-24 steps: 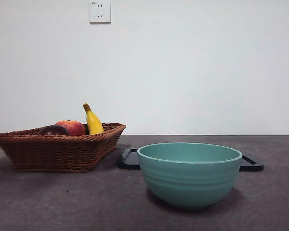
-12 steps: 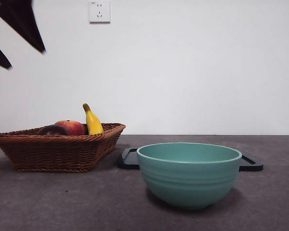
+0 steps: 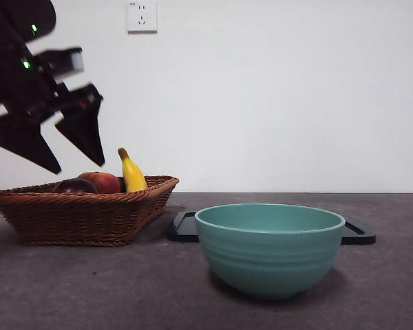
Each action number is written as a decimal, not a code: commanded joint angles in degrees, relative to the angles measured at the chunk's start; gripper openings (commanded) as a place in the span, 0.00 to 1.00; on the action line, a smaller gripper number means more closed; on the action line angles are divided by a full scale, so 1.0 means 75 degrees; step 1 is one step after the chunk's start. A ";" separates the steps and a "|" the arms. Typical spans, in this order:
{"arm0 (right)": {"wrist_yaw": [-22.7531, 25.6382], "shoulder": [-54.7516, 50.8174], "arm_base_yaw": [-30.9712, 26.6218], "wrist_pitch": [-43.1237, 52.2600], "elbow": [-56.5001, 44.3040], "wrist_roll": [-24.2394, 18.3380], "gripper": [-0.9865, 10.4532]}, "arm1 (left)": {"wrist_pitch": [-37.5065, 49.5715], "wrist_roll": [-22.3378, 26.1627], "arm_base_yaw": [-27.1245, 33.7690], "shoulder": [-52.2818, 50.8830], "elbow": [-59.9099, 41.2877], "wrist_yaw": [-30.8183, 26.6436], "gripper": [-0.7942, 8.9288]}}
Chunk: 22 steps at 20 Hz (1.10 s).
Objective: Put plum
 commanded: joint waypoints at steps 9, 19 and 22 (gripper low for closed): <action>-0.0026 0.0038 0.0032 0.0061 0.0140 0.0070 0.44 | 0.0510 0.0309 -0.0052 0.1239 0.0169 -0.0280 0.55; -0.0023 0.0038 0.0032 0.0061 0.0140 0.0070 0.44 | 0.0466 0.0294 -0.0067 0.1300 0.0169 -0.0280 0.39; -0.0023 0.0038 0.0032 0.0064 0.0140 0.0067 0.44 | 0.0458 0.0236 -0.0070 0.1029 0.0172 -0.0274 0.36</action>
